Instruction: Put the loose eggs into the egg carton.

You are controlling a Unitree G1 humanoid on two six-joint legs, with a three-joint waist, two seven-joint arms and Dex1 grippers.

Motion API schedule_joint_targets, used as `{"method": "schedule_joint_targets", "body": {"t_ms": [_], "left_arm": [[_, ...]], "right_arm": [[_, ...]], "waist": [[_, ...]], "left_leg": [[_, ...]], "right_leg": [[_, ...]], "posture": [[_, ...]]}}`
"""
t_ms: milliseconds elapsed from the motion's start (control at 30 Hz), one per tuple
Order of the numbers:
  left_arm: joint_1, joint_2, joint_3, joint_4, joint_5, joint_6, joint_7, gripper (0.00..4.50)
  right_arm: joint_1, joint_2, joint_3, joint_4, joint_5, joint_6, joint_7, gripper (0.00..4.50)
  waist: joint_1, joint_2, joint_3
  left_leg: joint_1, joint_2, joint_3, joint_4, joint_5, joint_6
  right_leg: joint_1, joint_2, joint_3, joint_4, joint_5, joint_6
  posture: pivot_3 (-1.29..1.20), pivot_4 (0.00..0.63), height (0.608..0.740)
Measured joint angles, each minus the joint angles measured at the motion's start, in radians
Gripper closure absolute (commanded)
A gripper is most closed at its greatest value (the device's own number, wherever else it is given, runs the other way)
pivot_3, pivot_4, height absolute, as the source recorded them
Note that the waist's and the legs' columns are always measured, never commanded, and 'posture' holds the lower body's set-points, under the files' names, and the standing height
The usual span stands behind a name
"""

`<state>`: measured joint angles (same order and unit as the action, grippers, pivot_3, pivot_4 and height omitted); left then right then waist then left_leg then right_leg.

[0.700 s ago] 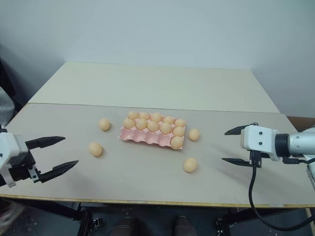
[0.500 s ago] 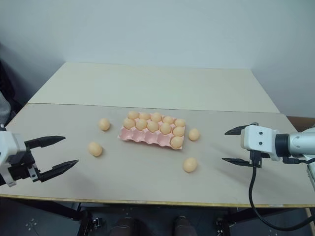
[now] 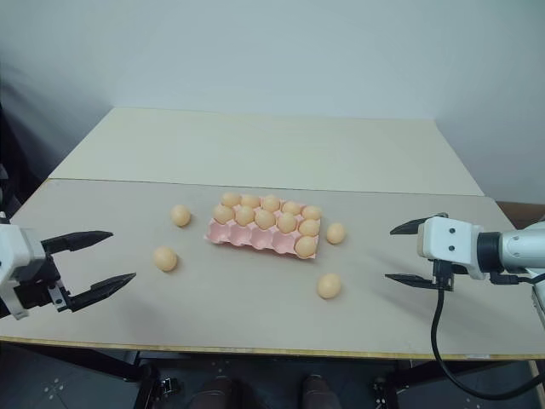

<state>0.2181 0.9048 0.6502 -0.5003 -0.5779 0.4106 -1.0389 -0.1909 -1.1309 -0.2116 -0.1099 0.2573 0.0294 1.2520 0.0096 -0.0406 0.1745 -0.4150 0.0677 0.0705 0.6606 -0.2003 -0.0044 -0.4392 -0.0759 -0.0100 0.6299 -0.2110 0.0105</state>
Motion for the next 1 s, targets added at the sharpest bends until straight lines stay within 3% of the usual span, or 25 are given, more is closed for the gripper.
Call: {"method": "schedule_joint_targets", "body": {"t_ms": [167, 367, 700, 1000], "left_arm": [[-0.035, 0.001, -0.044, 0.014, 0.000, -0.001, -0.014, 0.05], [-0.113, 0.003, -0.142, 0.044, 0.003, -0.016, -0.024, 0.05], [-0.207, -0.001, -0.258, 0.059, 0.003, -0.020, -0.020, 0.05], [-0.212, -0.003, -0.277, 0.065, 0.025, -0.030, -0.010, 0.05]], "right_arm": [[-0.067, 0.024, 0.015, 0.024, -0.002, 0.016, -0.037, 0.00], [-0.240, 0.134, 0.143, 0.166, -0.039, 0.015, -0.052, 0.00], [-0.528, 0.330, 0.352, 0.598, -0.160, -0.123, 0.040, 0.00], [-0.719, 0.468, 0.403, 0.958, -0.280, -0.250, -0.019, 0.00]], "waist": [[-0.002, 0.000, 0.000], [-0.007, 0.000, 0.000], [-0.022, 0.000, 0.000], [-0.029, 0.000, 0.000]], "left_leg": [[0.000, 0.000, 0.000, 0.000, 0.000, 0.000], [-0.001, 0.000, 0.000, 0.000, 0.000, 0.000], [-0.001, 0.000, -0.001, 0.000, 0.000, 0.001], [0.000, 0.000, -0.001, 0.000, 0.000, 0.001]], "right_leg": [[0.000, 0.000, 0.000, 0.000, 0.000, 0.000], [0.000, 0.001, 0.000, 0.000, 0.000, 0.000], [0.000, 0.002, 0.001, 0.000, 0.005, 0.006], [0.000, 0.003, 0.001, 0.002, 0.005, 0.006]], "posture": [[0.00, 0.150, 0.740], [0.00, 0.150, 0.740], [0.00, 0.150, 0.740], [0.00, 0.150, 0.740]]}}
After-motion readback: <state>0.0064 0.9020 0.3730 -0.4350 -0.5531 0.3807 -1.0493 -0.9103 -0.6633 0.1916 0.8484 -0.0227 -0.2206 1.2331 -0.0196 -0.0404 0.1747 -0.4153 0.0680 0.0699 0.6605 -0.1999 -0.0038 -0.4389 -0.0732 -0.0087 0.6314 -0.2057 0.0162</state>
